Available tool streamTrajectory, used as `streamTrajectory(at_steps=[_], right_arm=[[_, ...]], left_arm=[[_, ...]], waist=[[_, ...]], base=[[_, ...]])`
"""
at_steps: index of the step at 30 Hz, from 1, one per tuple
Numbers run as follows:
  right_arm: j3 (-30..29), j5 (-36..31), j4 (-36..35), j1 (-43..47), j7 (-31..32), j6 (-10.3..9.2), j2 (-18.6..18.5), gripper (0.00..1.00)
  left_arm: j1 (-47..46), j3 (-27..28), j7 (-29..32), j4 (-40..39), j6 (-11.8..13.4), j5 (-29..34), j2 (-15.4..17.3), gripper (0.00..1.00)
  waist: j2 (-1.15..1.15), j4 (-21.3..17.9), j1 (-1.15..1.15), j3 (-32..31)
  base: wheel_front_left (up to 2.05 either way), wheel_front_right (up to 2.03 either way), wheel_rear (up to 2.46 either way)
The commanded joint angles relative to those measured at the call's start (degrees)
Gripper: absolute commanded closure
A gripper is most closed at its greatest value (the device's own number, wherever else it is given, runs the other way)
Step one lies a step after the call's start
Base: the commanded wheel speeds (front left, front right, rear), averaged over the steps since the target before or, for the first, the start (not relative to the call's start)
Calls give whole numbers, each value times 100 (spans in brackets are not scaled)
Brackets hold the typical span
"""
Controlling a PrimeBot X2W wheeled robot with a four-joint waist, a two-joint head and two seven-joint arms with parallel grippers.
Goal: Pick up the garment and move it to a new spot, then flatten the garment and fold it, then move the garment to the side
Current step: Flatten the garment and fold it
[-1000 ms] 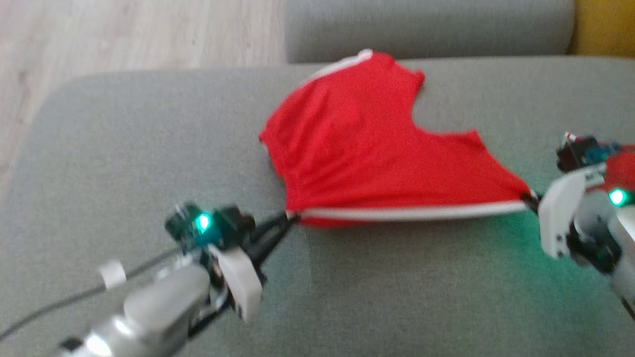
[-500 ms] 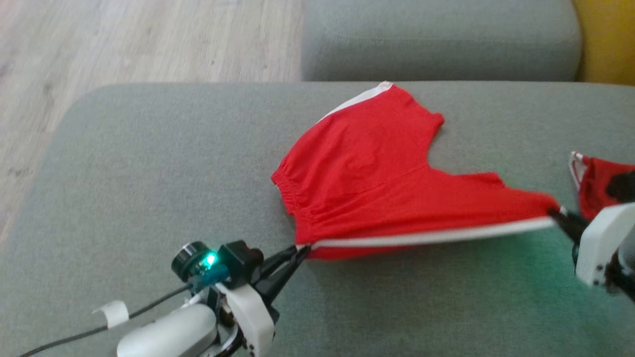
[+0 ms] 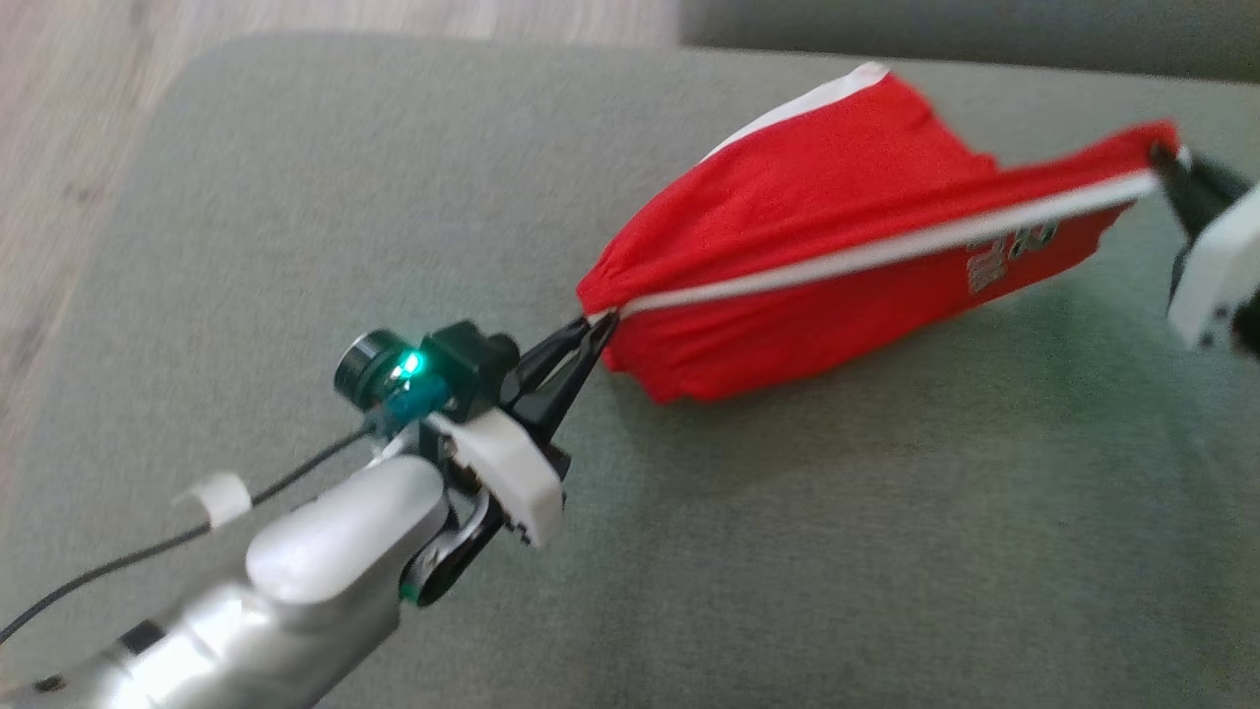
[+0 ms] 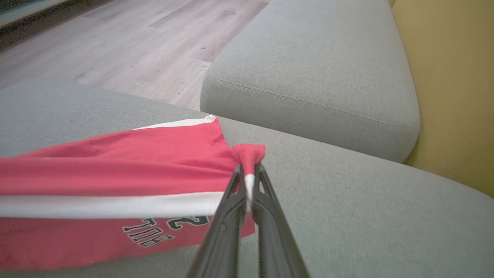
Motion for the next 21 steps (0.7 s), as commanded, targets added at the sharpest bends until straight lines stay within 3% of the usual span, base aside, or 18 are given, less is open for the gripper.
streamTrajectory(at_steps=[1, 14, 21], right_arm=[[-30, -131, -63, -342, 43, -5, -110, 100], [688, -782, 1442, -2404, 12, -5, -118, 100], [1010, -946, 2003, -3001, -208, -5, -144, 100]], left_arm=[[-338, 321, -69, 33, -28, -40, 94, 100], [-1188, 431, -331, 1072, -377, -1, -765, 100], [-1507, 419, -437, 1432, -557, 71, -979, 100]], waist=[[0, 237, -1, 303], [0, 753, -1, 1291], [0, 873, -1, 1605]], base=[[0, 0, 0], [0, 0, 0], [0, 0, 0]])
